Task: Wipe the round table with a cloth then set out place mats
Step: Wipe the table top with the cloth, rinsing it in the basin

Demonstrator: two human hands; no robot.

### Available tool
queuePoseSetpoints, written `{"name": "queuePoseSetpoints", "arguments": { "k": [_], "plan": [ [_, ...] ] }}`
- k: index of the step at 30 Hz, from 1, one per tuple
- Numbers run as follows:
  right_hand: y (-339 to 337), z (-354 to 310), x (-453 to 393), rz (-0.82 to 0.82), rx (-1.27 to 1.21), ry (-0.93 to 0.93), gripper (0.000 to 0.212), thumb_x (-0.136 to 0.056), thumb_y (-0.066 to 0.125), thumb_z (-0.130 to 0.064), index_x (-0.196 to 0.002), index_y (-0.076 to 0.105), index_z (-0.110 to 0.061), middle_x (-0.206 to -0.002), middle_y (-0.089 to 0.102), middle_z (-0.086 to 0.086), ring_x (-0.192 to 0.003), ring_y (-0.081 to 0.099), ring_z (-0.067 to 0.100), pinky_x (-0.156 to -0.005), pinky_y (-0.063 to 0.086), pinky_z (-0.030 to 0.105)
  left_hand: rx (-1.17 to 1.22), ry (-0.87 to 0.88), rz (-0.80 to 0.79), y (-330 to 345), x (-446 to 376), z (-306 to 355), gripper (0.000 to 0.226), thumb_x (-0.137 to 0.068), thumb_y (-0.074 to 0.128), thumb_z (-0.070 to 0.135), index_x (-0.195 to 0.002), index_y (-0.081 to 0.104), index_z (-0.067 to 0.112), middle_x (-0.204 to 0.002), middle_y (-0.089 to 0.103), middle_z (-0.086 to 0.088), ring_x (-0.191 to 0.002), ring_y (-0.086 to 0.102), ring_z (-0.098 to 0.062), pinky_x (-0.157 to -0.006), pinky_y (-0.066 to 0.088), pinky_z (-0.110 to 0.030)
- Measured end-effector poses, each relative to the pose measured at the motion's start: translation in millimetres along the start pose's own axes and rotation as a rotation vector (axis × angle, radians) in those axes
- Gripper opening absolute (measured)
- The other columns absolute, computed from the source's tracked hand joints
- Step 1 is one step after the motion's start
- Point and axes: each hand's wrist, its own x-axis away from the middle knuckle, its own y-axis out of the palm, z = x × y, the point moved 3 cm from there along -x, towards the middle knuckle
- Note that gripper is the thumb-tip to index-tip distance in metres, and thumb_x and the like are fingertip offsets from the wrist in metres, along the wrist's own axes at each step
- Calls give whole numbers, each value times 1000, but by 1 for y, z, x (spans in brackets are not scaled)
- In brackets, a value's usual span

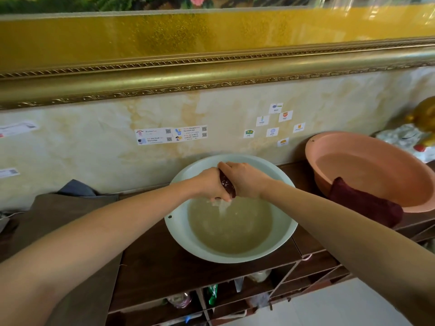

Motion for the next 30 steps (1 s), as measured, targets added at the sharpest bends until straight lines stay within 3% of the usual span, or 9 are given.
{"name": "queuePoseSetpoints", "arguments": {
  "k": [5,7,9,13,15,18,22,27,30],
  "plan": [
    [-4,-1,-2,-102,-23,138,28,-79,69,-19,-101,56,-9,-97,65,10,-91,60,28,-67,37,28,-276,25,114,6,-12,-1,26,-77,71,24,-65,48,23,-61,49,6,-65,54,-17,-55,39,-23],
    [-4,0,-3,-159,-26,184,13,-78,69,-16,-83,58,-13,-85,63,6,-84,58,25,-67,37,28,-327,45,133,9,-14,-1,26,-78,69,25,-63,48,22,-59,48,5,-65,54,-18,-56,39,-25],
    [1,0,-2,-194,-58,252,25,-75,70,-15,-64,48,-18,-65,53,0,-72,52,23,-63,37,28,-356,66,124,10,-15,-2,22,-78,69,27,-65,53,19,-59,50,4,-64,55,-19,-57,40,-26],
    [12,1,3,-194,-256,418,27,-71,68,-14,-54,47,-14,-47,45,-1,-52,46,21,-51,38,26,-552,132,170,8,-10,2,15,-79,67,29,-81,60,15,-66,51,2,-68,59,-26,-57,39,-29],
    [12,2,8,-218,-366,472,21,-70,67,-12,-56,53,-9,-43,49,1,-43,45,20,-45,39,23,-650,182,192,7,-8,6,15,-82,62,27,-88,62,13,-72,51,0,-74,62,-30,-59,40,-31],
    [11,6,16,-231,-552,481,8,-70,67,-7,-70,62,-1,-59,55,13,-47,47,25,-38,35,18,-746,241,204,6,-7,11,15,-84,57,25,-90,63,12,-79,57,-4,-76,62,-30,-58,40,-32],
    [10,10,25,-153,-776,513,12,-69,64,4,-63,55,-2,-49,45,8,-41,38,21,-36,29,17,-846,329,224,3,-3,22,13,-85,55,21,-92,62,13,-80,64,-5,-67,56,-27,-55,35,-31],
    [8,7,29,-64,-871,552,17,-70,63,8,-66,52,-5,-52,41,5,-48,36,19,-43,29,21,-942,383,271,-4,2,27,13,-88,54,20,-99,58,15,-91,67,-6,-75,60,-29,-58,35,-32],
    [4,4,23,-14,-794,553,19,-71,71,1,-82,57,-5,-68,51,5,-62,49,22,-51,38,25,-814,265,202,-13,2,30,18,-84,61,26,-99,57,18,-94,64,-4,-81,60,-27,-58,35,-28]
  ]
}}
